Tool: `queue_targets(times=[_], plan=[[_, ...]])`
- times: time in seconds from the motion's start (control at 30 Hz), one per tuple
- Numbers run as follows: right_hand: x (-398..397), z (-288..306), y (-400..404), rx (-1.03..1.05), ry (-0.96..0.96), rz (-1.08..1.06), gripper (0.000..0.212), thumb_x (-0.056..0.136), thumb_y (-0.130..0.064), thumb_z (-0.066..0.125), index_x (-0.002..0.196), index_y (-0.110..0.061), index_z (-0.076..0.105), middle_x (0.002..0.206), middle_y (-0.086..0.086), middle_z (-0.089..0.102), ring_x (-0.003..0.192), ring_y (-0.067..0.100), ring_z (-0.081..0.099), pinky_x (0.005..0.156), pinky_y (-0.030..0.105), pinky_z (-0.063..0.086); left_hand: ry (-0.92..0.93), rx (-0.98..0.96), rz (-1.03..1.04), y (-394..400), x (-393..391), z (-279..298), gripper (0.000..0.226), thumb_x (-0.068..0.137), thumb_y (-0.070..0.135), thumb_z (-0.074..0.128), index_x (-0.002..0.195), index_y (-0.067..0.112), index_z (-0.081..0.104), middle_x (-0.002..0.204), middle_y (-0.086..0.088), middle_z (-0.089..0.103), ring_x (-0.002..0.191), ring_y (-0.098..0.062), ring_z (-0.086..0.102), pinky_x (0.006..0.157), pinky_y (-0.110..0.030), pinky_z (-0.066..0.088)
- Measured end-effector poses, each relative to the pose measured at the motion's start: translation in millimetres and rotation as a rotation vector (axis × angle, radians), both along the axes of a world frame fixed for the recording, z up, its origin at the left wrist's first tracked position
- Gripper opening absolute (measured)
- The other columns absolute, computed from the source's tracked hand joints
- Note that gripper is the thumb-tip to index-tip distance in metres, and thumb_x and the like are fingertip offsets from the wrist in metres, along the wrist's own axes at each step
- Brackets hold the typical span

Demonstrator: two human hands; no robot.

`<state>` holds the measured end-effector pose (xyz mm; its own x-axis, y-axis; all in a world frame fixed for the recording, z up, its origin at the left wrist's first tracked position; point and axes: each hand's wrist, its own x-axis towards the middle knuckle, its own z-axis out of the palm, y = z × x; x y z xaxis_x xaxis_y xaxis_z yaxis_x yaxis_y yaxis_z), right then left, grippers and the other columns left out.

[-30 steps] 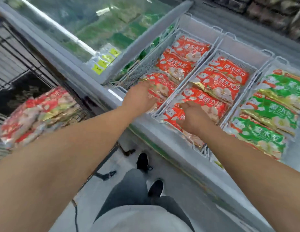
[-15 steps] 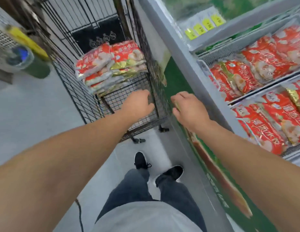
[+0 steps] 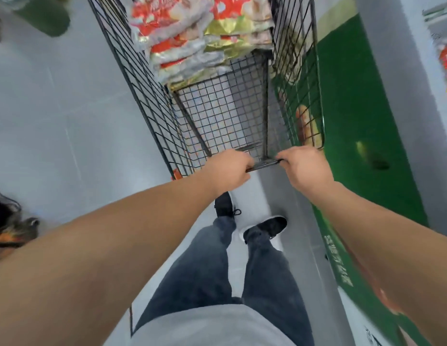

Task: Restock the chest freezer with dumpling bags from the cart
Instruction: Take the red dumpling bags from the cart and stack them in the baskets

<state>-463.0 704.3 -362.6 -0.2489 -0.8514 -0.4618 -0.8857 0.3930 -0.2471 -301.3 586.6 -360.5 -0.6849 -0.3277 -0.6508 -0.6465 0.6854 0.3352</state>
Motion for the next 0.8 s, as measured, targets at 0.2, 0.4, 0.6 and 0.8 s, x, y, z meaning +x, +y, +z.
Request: queue_targets(times=[0.2,0.4,0.6,0.8], plan=[[-3.0,3.3,-12.5,0.059,0.03,-0.059,0.036,0.088,-0.005,0.06,0.115,-0.025,0.073,0.114,0.007,0.072,0.106,0.033,0.063,0.085,0.041,0.056,-0.003,-0.049,-0.083,-16.2,-12.5,-1.8,0.023,0.094,0.018,0.05,0.106,0.028,0.068,0.101,-0.001,0.065,0.095,-0.028,0.061,0.065,-0.033,0.04],[-14.7,5.7,-49.4,0.11,0.056,-0.1,0.029,0.093,-0.013,0.056,0.116,-0.02,0.073,0.112,0.01,0.071,0.105,0.035,0.062,0.082,0.037,0.052,0.048,-0.051,-0.017,-42.3,-25.2,-9.1,0.027,0.092,0.012,0.05,0.105,0.028,0.067,0.102,0.0,0.066,0.098,-0.029,0.062,0.065,-0.033,0.039],[-24.2,1.2,-87.3,0.065,0.029,-0.142,0.026,0.098,-0.017,0.053,0.116,-0.018,0.073,0.113,0.013,0.072,0.11,0.035,0.058,0.086,0.04,0.051,0.031,-0.042,0.059,-85.9,-36.2,-5.1,0.03,0.091,0.013,0.054,0.112,0.027,0.069,0.106,0.001,0.07,0.104,-0.027,0.063,0.081,-0.036,0.054],[-40.6,2.0,-125.3,0.07,-0.023,-0.176,0.031,0.099,-0.023,0.053,0.123,-0.031,0.07,0.121,0.004,0.07,0.115,0.031,0.06,0.09,0.033,0.047,-0.004,0.018,0.09,-126.9,-49.6,-9.2,0.03,0.089,0.013,0.058,0.112,0.029,0.07,0.108,0.001,0.07,0.099,-0.026,0.067,0.082,-0.041,0.059]])
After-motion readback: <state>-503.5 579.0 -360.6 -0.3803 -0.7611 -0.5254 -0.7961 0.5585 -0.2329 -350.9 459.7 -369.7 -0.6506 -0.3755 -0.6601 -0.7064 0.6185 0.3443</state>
